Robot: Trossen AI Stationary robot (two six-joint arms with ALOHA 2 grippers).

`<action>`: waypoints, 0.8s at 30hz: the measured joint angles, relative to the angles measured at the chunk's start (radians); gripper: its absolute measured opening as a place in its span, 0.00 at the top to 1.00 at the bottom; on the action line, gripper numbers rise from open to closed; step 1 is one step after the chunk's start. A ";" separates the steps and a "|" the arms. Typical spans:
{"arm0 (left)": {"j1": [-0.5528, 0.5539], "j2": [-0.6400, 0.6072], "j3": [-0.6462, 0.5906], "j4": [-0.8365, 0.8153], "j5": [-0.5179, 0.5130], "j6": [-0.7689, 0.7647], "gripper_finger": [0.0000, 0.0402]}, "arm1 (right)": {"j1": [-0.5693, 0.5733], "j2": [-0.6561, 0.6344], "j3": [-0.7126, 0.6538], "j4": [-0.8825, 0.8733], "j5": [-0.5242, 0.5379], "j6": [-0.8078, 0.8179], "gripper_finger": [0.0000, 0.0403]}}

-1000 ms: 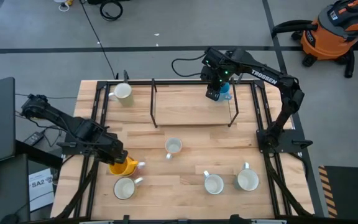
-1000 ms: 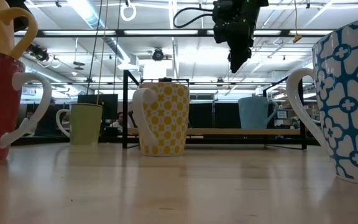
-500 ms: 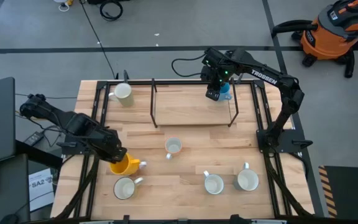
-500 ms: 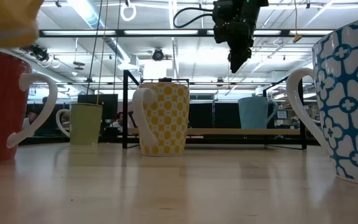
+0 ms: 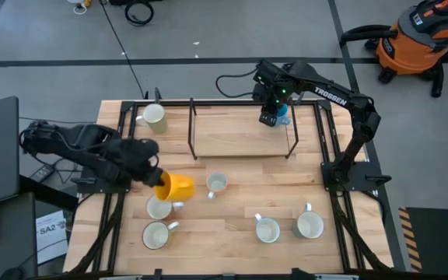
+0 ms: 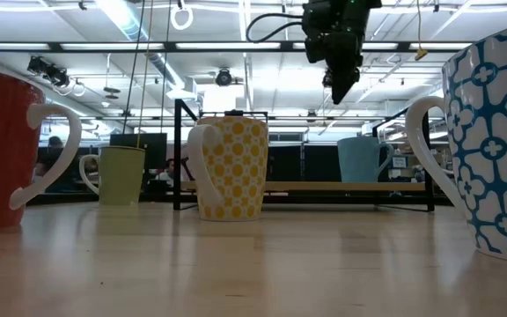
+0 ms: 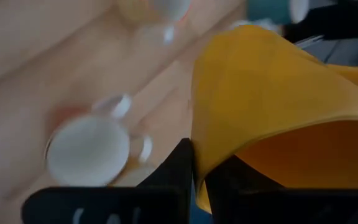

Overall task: Place coffee mugs
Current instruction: Put the yellow mug on the shelf

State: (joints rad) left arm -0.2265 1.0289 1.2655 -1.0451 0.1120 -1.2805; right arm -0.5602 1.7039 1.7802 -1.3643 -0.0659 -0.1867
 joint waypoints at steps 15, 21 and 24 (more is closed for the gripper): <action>0.355 0.213 0.000 0.252 0.417 0.451 0.92 | -0.004 -0.180 0.000 -0.010 0.029 0.000 0.65; 0.451 0.335 0.024 0.318 0.515 0.611 0.92 | -0.010 -0.255 0.000 -0.013 0.031 0.000 0.65; 0.487 0.402 0.098 0.316 0.514 0.721 0.92 | -0.013 -0.281 0.000 -0.013 0.031 0.000 0.65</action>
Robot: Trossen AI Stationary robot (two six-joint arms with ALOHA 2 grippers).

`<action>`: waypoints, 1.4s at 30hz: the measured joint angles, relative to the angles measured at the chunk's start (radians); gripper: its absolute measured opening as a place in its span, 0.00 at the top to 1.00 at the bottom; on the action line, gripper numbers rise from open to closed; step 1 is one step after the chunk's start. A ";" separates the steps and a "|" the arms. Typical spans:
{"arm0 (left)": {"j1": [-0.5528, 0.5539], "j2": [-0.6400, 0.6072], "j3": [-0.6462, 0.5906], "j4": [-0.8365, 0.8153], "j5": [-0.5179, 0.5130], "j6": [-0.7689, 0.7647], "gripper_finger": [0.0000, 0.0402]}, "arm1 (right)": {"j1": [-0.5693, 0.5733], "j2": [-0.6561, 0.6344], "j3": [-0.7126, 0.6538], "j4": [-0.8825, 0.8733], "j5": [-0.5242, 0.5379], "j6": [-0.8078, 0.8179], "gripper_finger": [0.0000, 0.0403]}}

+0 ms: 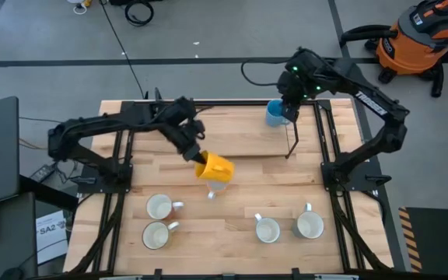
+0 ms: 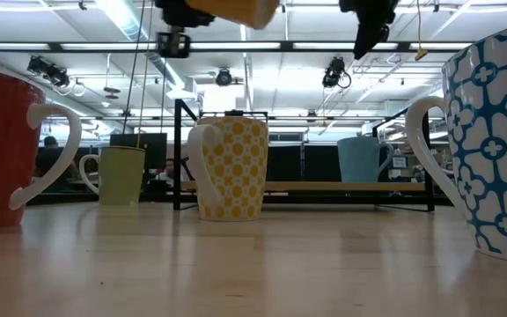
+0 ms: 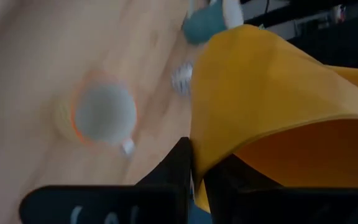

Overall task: Place coffee mugs
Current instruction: Put the yellow mug on the shelf

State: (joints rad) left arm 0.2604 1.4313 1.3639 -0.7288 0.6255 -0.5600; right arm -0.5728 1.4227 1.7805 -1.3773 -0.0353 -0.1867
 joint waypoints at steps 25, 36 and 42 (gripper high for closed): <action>0.129 0.511 0.823 -0.419 -0.405 0.585 0.92 | -0.001 -0.023 0.000 -0.010 -0.002 0.001 0.65; 0.158 0.671 0.821 -0.594 -0.458 0.609 0.92 | 0.012 -0.022 0.000 -0.008 -0.016 0.079 0.65; 0.157 0.745 0.821 -0.688 -0.465 0.608 0.92 | 0.050 -0.022 0.000 -0.008 -0.018 0.088 0.65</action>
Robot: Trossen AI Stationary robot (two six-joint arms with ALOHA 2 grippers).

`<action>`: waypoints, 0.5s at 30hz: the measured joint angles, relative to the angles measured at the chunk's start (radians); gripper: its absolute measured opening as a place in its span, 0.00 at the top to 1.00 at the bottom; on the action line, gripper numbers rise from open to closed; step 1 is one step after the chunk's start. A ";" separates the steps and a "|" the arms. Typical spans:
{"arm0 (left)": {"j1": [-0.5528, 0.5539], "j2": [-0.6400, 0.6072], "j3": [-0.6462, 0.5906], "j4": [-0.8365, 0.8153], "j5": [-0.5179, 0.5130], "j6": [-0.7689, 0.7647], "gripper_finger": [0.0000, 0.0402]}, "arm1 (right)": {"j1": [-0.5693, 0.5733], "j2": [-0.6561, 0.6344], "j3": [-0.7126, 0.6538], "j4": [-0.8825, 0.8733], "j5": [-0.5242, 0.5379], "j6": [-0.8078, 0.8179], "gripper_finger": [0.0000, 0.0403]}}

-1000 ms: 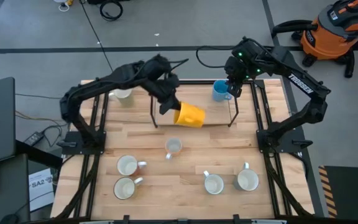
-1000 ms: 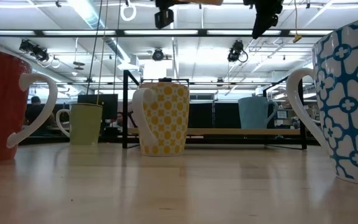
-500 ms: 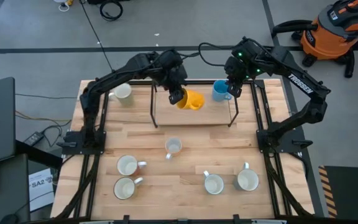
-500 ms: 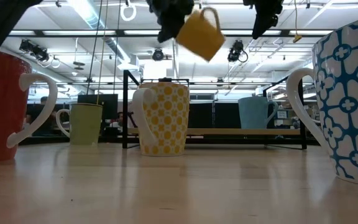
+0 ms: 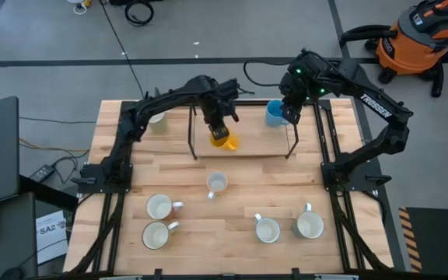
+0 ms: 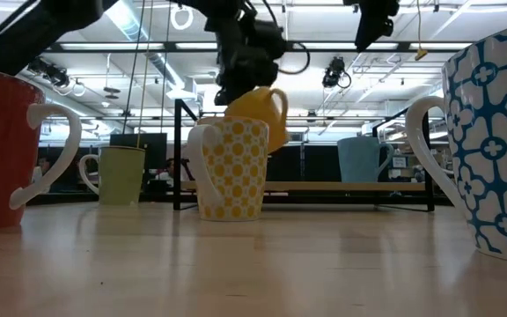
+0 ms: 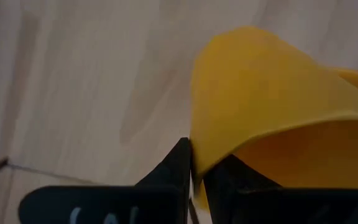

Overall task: Place coffee mugs
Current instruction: Put the yellow mug on the shelf

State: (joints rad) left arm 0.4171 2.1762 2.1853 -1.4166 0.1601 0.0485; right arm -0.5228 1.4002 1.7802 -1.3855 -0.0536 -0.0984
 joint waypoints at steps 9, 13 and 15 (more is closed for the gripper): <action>0.000 0.050 0.000 -0.077 -0.044 -0.002 0.91 | 0.092 0.000 0.000 0.000 -0.001 0.020 0.65; 0.001 0.050 0.000 -0.057 -0.090 -0.001 0.91 | 0.119 0.000 0.000 0.000 0.006 0.020 0.65; 0.001 0.050 0.000 -0.055 -0.101 -0.002 0.91 | 0.128 0.000 0.000 0.000 0.007 0.020 0.65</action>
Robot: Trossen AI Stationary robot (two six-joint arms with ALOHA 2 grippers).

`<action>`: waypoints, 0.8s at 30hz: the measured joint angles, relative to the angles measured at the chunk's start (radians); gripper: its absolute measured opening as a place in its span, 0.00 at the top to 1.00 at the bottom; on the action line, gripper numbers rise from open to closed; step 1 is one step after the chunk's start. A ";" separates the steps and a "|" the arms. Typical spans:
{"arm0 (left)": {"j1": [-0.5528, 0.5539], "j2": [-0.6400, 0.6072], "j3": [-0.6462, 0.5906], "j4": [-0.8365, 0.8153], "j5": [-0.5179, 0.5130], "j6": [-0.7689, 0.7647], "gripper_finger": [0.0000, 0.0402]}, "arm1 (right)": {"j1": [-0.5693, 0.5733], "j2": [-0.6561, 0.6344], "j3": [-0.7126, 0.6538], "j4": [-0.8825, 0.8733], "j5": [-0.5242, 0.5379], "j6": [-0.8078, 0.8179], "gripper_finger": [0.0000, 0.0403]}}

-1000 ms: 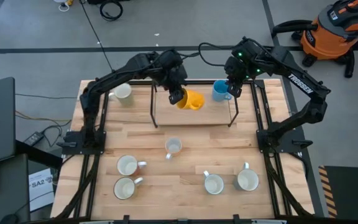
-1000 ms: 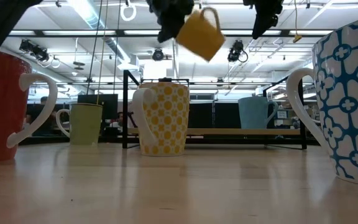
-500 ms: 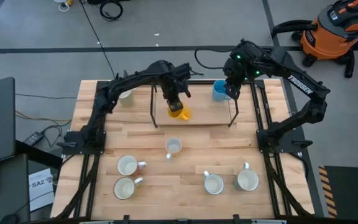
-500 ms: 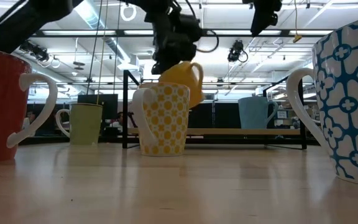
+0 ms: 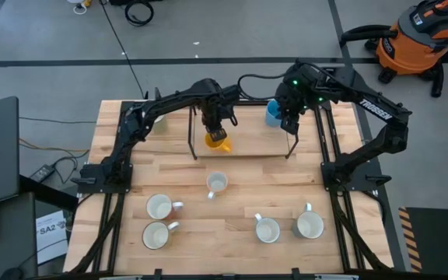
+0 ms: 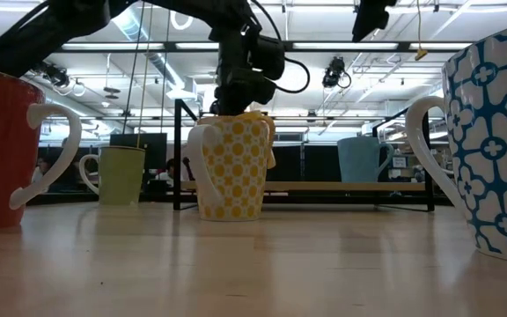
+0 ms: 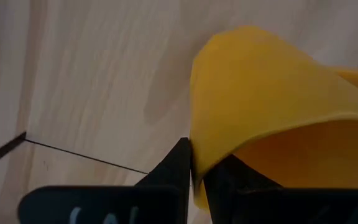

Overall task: Place coffee mugs
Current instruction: Put the yellow mug on the shelf

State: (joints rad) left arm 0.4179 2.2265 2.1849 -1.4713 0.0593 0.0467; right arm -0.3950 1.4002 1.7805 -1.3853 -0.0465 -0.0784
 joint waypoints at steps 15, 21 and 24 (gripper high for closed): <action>-0.003 0.000 0.000 0.080 -0.005 0.002 0.86 | 0.010 0.000 0.000 0.000 0.002 0.000 0.65; -0.003 0.000 0.000 0.109 -0.006 0.000 0.80 | 0.010 0.000 0.000 0.000 0.002 0.000 0.65; -0.003 0.000 0.000 0.125 -0.006 0.000 0.78 | 0.010 0.000 0.000 0.000 0.002 0.000 0.65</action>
State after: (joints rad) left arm 0.4150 2.2261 2.1853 -1.3462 0.0533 0.0463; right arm -0.3851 1.4002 1.7805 -1.3849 -0.0444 -0.0780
